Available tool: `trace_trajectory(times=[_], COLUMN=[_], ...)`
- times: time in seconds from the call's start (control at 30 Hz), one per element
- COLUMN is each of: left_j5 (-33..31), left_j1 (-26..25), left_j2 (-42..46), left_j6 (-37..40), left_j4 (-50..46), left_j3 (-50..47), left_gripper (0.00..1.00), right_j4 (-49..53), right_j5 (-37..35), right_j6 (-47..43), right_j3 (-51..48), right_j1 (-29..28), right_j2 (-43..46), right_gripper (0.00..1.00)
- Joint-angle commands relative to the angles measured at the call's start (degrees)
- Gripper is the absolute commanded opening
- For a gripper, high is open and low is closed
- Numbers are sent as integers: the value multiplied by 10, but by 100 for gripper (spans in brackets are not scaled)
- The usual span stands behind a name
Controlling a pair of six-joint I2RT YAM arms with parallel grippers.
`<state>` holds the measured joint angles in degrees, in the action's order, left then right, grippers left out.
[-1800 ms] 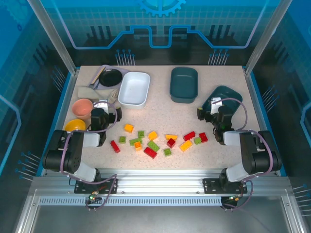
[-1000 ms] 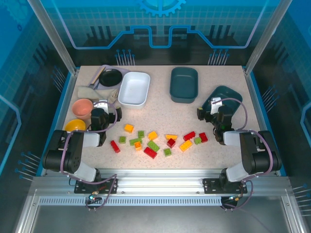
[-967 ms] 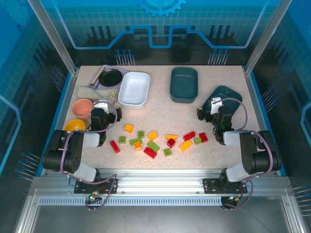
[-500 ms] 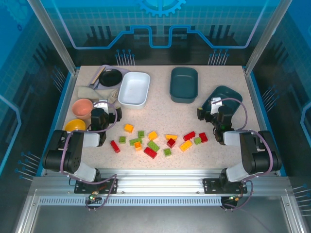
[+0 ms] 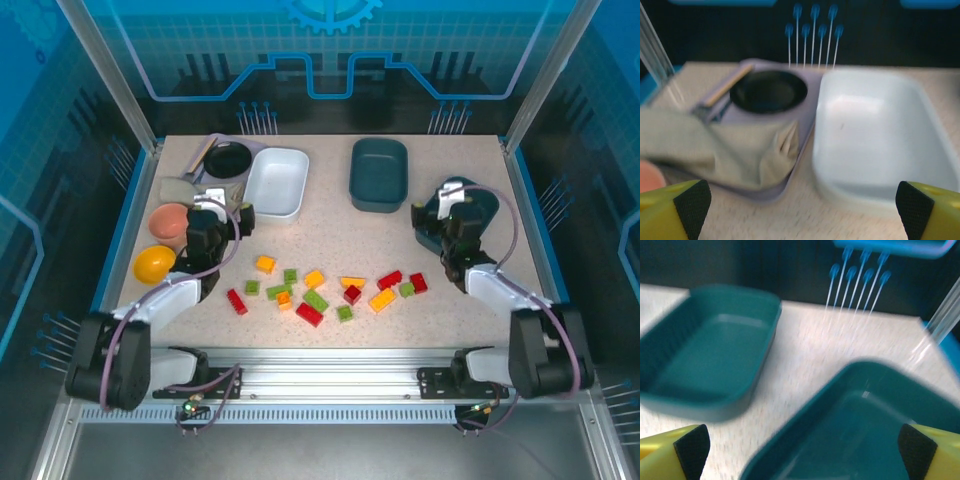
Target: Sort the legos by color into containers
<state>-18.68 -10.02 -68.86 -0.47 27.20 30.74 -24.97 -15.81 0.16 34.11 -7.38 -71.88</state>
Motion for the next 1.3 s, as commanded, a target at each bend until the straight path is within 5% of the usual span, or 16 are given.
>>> trace_trajectory(times=[0.0,0.1,0.17,0.23,0.27,0.33,0.5,0.63,0.87,1.27], left_j5=[-85,-92,-116,-140,-87,35,158,184,165,152], left_j1=[-39,-76,-74,-66,-52,-37,-72,-155,-303,-346], left_j2=[56,80,87,73,67,55,19,32,56,60], left_j6=[6,-1,-181,-422,-430,-415,-419,-412,-421,-438], left_j4=[-86,-135,-308,-573,-578,-566,-648,-665,-623,-598], left_j3=[73,154,248,352,360,370,389,348,270,258], left_gripper=[99,99,99,99,99,99,99,99,99,99], right_j4=[134,405,638,717,749,845,959,959,780,635], right_j5=[-102,-77,-32,111,119,25,26,101,168,195], right_j6=[17,182,351,378,383,397,469,541,662,758], right_j3=[123,330,447,475,485,507,440,327,152,113], right_j1=[-33,-37,-13,28,28,-21,-80,-87,-71,-22], right_j2=[65,55,14,-15,-21,-19,29,62,70,-56], right_gripper=[100,100,100,92,83,77,81,82,91,96])
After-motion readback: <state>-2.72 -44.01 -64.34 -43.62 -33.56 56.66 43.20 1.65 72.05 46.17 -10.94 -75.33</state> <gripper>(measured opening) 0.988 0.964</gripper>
